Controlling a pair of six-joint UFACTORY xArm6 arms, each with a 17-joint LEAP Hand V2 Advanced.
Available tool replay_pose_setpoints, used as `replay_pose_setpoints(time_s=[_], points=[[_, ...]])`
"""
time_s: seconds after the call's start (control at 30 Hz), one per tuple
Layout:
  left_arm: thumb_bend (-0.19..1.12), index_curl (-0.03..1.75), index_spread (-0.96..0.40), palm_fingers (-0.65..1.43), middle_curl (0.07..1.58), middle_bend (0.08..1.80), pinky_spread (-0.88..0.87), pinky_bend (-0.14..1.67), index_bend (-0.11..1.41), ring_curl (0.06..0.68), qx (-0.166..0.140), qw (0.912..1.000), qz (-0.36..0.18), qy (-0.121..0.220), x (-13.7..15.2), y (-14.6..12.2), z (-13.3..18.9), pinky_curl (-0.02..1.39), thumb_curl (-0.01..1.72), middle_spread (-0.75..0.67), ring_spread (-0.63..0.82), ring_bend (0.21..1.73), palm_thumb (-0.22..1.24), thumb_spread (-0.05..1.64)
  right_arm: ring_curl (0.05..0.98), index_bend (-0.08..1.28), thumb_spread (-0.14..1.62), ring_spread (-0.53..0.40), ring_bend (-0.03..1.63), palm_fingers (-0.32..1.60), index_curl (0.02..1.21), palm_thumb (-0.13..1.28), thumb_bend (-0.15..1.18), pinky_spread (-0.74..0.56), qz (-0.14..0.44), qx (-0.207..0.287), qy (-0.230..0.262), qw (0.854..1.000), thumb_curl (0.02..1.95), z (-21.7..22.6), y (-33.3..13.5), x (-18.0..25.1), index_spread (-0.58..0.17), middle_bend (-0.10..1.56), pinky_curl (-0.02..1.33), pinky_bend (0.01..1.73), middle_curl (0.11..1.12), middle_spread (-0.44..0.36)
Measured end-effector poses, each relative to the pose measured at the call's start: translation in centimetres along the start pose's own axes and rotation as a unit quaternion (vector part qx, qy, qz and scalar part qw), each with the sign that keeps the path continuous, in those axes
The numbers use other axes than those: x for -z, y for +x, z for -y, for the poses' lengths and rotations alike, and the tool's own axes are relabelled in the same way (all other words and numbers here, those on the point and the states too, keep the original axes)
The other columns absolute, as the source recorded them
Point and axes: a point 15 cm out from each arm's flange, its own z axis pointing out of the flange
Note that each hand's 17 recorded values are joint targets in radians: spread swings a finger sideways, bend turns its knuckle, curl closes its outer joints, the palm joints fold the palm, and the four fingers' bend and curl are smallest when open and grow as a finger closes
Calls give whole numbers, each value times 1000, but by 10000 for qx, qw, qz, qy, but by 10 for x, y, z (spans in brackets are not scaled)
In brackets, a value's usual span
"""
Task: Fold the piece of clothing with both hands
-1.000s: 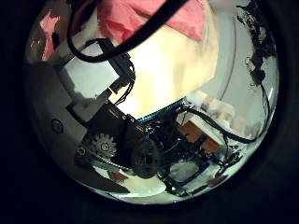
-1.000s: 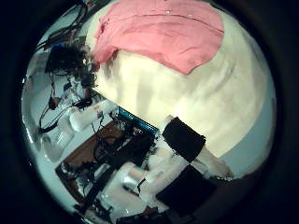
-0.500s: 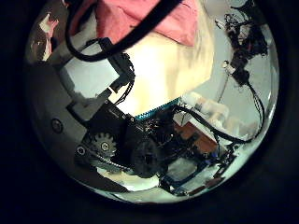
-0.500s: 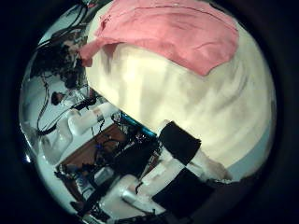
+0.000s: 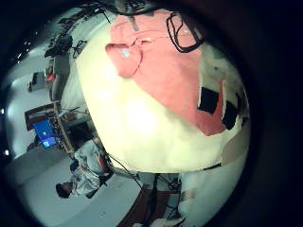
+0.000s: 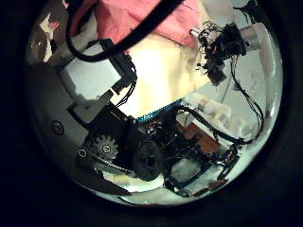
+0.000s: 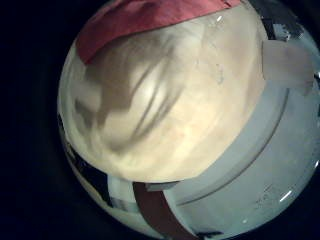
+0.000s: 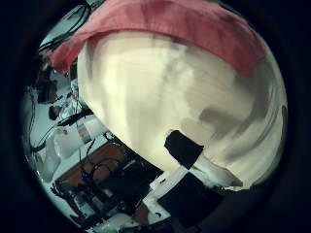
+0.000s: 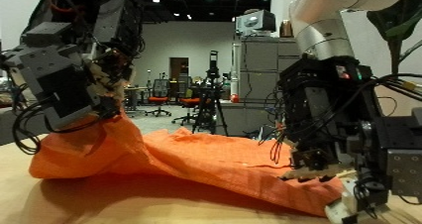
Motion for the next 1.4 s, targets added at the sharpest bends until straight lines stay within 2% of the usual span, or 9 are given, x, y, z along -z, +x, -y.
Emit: replay_pose_setpoints(time_s=[0.2,0.4,0.43,0.6,0.73,0.83,0.93,1.07,1.4], points=[[-17,1094,-737,1163,835,1169,-555,1276,385,512,-60,10000,-15,-37,5,-4,-4,620,781,-486,-432,1429,860,860,275,178,991,33,416,333,308,681,-10,98,-134,-3,-102,9999,321,9,-5,-9,-176,251,296,223,377,7],[-16,1107,-743,1159,833,1171,-555,1279,370,511,-103,9999,-24,-48,6,-6,-7,619,783,-486,-432,1432,856,864,285,194,971,-66,473,478,325,730,-17,-2,-350,-174,347,9986,335,33,1,2,-219,303,282,199,398,-47],[-16,1111,-745,1161,832,1171,-555,1278,368,510,-111,9999,-26,-60,6,-5,-8,619,784,-485,-432,1431,856,865,293,185,968,-124,531,623,326,752,-12,-79,-355,-200,363,9985,339,34,0,2,-247,332,279,238,411,-81],[-16,1123,-752,1160,831,1173,-555,1279,357,509,-154,9999,-19,-42,9,-9,-9,618,787,-485,-431,1432,858,861,353,179,958,-275,687,962,344,806,-13,-388,-408,-413,379,9976,351,36,2,3,-345,406,315,444,464,-191],[-16,1132,-758,1161,829,1173,-555,1280,350,508,-185,9998,-22,-53,11,-9,-10,617,789,-484,-431,1433,858,860,413,237,937,-348,783,1153,404,843,-18,-577,-693,-436,363,9960,360,42,13,8,-419,486,355,559,526,-269],[-16,1137,-761,1161,829,1174,-555,1280,346,508,-222,9997,-19,-31,16,-10,-10,617,790,-484,-431,1433,858,860,449,321,925,-358,846,1254,457,857,-20,-636,-941,-444,441,9936,364,54,24,20,-452,569,384,633,572,-301],[-16,1142,-764,1162,828,1174,-555,1280,342,507,-222,9997,-19,-33,19,-10,-11,616,791,-484,-431,1433,858,859,485,499,913,-342,911,1384,548,864,-23,-633,-947,-456,473,9933,368,54,24,23,-460,705,440,753,637,-299],[-16,1149,-769,1163,827,1174,-554,1280,337,507,-279,9996,-54,-87,20,-8,-17,616,792,-484,-431,1433,858,859,541,681,942,-314,1039,1350,661,872,-21,-562,-965,-475,627,9922,370,53,25,38,-436,867,524,920,710,-276],[-16,1159,-777,1164,823,1174,-554,1279,328,506,-479,9981,-116,-369,19,-1,-32,615,793,-488,-431,1432,858,859,617,898,1056,-253,1227,1222,818,1002,-1,-412,-989,-559,228,9933,412,17,28,65,-362,1099,637,1130,792,-209]])
